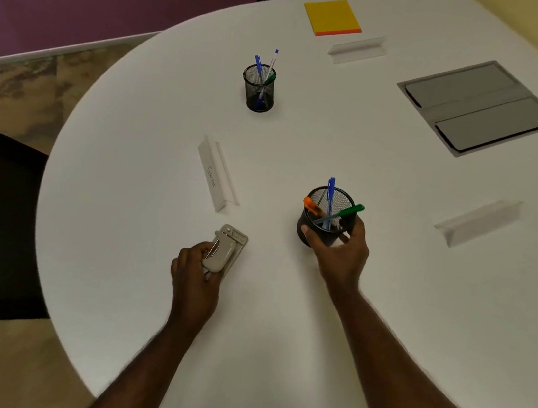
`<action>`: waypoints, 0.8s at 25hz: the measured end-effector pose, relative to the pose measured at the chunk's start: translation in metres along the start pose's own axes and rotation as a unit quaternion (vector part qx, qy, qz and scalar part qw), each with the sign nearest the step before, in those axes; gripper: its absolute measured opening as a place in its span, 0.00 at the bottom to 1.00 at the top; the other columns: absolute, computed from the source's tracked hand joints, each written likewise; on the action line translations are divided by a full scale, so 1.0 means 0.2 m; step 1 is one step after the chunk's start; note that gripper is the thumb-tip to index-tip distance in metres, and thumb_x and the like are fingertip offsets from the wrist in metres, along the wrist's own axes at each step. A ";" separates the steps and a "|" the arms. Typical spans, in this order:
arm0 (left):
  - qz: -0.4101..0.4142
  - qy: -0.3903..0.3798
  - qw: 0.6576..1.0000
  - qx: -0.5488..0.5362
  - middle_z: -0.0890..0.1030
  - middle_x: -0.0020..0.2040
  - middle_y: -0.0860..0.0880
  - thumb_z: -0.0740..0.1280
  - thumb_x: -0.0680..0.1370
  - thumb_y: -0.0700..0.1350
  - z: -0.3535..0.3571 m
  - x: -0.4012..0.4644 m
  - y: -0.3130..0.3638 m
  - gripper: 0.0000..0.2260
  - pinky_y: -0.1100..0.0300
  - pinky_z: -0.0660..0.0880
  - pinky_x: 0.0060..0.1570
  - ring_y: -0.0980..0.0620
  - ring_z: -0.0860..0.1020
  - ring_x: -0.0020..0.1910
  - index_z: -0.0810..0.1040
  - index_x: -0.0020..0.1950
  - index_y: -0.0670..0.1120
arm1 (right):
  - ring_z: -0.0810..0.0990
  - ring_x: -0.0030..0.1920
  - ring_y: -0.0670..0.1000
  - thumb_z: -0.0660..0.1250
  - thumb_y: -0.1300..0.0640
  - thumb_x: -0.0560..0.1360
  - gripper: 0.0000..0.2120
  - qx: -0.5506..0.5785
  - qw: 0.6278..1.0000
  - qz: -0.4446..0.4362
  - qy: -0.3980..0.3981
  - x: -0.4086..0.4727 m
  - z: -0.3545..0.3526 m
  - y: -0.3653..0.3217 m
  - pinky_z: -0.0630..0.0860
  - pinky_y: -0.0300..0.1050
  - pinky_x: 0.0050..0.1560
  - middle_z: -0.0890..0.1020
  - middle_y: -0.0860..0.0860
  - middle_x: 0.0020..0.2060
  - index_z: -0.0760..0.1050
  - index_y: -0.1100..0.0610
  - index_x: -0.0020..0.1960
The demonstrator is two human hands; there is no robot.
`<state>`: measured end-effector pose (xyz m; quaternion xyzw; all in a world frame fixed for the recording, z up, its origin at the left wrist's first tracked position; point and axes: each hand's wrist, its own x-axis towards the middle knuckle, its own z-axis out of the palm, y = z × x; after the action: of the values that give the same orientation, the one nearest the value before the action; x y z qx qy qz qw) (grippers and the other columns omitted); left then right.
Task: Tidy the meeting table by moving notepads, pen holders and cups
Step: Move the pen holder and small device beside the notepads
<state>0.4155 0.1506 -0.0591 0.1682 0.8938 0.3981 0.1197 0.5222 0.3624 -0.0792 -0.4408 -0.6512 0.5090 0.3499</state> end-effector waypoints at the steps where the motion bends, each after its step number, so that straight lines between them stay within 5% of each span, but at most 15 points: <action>1: 0.004 -0.006 1.000 0.009 0.74 0.56 0.44 0.67 0.72 0.32 -0.03 -0.05 0.01 0.20 0.46 0.71 0.56 0.44 0.69 0.56 0.74 0.63 0.43 | 0.74 0.54 0.26 0.82 0.49 0.59 0.38 -0.006 1.000 0.007 0.001 -0.09 -0.06 -0.01 0.69 0.20 0.49 0.76 0.29 0.50 0.71 0.48 0.65; 4: 0.031 -0.025 0.999 0.029 0.75 0.56 0.44 0.68 0.72 0.33 -0.11 -0.19 0.04 0.20 0.49 0.70 0.55 0.42 0.70 0.56 0.75 0.63 0.44 | 0.73 0.54 0.25 0.82 0.45 0.58 0.41 -0.028 0.999 0.011 0.018 -0.35 -0.22 -0.05 0.68 0.19 0.50 0.75 0.29 0.51 0.71 0.49 0.67; 10: 0.130 -0.095 0.987 0.002 0.75 0.57 0.46 0.68 0.72 0.32 -0.26 -0.43 0.10 0.21 0.49 0.71 0.57 0.44 0.71 0.56 0.75 0.63 0.44 | 0.76 0.54 0.31 0.80 0.40 0.56 0.34 -0.056 0.995 -0.015 0.086 -0.90 -0.47 -0.22 0.70 0.22 0.52 0.76 0.24 0.52 0.67 0.26 0.56; 14: 0.187 -0.159 0.969 -0.021 0.73 0.57 0.47 0.67 0.73 0.33 -0.30 -0.56 0.12 0.20 0.57 0.68 0.56 0.47 0.69 0.57 0.74 0.65 0.45 | 0.77 0.54 0.34 0.80 0.38 0.56 0.32 -0.059 0.988 -0.015 0.141 -1.24 -0.62 -0.24 0.70 0.22 0.50 0.78 0.28 0.52 0.69 0.28 0.55; 20: 0.231 -0.291 0.928 -0.035 0.75 0.57 0.44 0.67 0.75 0.35 -0.23 -0.83 0.17 0.16 0.53 0.74 0.51 0.44 0.72 0.58 0.75 0.62 0.44 | 0.79 0.54 0.37 0.79 0.34 0.56 0.32 -0.063 0.957 0.021 0.282 -1.74 -0.93 -0.24 0.76 0.29 0.51 0.80 0.32 0.51 0.71 0.32 0.57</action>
<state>0.5581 0.0762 0.0097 0.4738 0.7419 0.3793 0.2848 0.8068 0.1008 0.0086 -0.6013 -0.5469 0.3293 0.4805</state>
